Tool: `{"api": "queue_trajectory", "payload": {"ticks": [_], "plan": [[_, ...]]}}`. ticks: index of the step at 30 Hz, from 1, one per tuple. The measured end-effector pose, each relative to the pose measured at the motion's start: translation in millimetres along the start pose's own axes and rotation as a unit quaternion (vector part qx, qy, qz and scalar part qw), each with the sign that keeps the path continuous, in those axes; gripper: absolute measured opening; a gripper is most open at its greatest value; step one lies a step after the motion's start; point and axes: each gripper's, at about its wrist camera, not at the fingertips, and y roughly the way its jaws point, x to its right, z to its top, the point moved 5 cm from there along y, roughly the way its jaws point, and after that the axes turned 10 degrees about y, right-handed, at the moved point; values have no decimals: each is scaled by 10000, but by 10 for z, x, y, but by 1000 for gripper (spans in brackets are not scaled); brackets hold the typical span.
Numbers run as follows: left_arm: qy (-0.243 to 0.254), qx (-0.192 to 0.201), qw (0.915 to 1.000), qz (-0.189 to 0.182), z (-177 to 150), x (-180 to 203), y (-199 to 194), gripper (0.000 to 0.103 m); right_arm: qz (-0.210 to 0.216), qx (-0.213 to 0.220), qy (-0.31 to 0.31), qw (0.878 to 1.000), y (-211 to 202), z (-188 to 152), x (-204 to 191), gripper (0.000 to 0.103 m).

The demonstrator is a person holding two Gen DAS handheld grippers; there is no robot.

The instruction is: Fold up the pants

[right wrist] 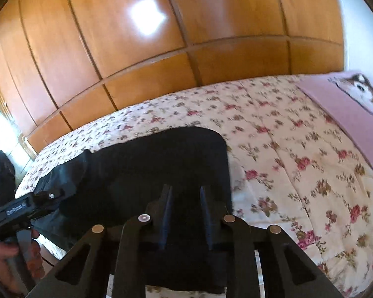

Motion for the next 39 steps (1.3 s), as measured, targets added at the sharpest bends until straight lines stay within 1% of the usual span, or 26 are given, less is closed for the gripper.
{"api": "queue_trajectory", "payload": {"ticks": [1,3,6,7,10,12,13,14,16,18,20,22,24,26,30,33,35,37,39], "plan": [[-35,-22,9999,142,-34,-12,8,26,6,-41,-47,10000,11,-28,2,23],[-71,116,9999,21,-77,-32,-58,23,21,-67,-235,9997,1,-90,-44,23],[-69,362,9993,9,-120,-65,-239,21,41,-100,-449,9989,4,-146,-51,23],[-12,443,9989,117,-151,-83,-305,20,73,-123,-439,9989,23,-138,-38,23],[-10,359,9989,314,-234,-159,-273,20,251,-244,-383,9987,76,-188,-20,23],[-46,267,9989,393,-310,-221,-190,20,185,-362,-466,9981,159,-248,-42,23],[-74,304,9988,384,-347,-254,-159,20,92,-437,-599,9972,210,-293,-63,23],[-101,360,9986,368,-371,-272,-151,20,37,-423,-766,9962,249,-329,-82,23],[-76,425,9983,395,-377,-263,-176,21,66,-367,-860,9956,266,-355,-79,23],[78,475,9976,490,-385,-240,-215,21,128,-443,-745,9962,241,-327,-55,23],[71,506,9974,512,-379,-244,-230,21,135,-494,-680,9964,194,-280,-56,23],[-77,530,9976,433,-401,-285,-253,21,277,-351,-590,9973,89,-187,-102,23],[-159,535,9977,386,-389,-299,-241,22,355,-207,-631,9972,44,-87,-172,23],[-163,526,9977,389,-381,-305,-249,22,181,-225,-795,9964,133,19,-251,23],[-155,504,9979,387,-388,-335,-247,24,-77,-267,-838,9961,428,171,-294,23],[-99,478,9979,414,-378,-331,-219,25,-329,-337,-893,9949,663,211,-299,24],[53,464,9975,534,-369,-299,-201,26,-523,-473,-997,9925,810,163,-291,24],[226,447,9963,693,-358,-258,-184,28,-596,-454,-1100,9911,863,148,-295,24],[220,396,9958,799,-343,-246,-193,31,-600,-414,-1155,9906,859,141,-293,24]]}}
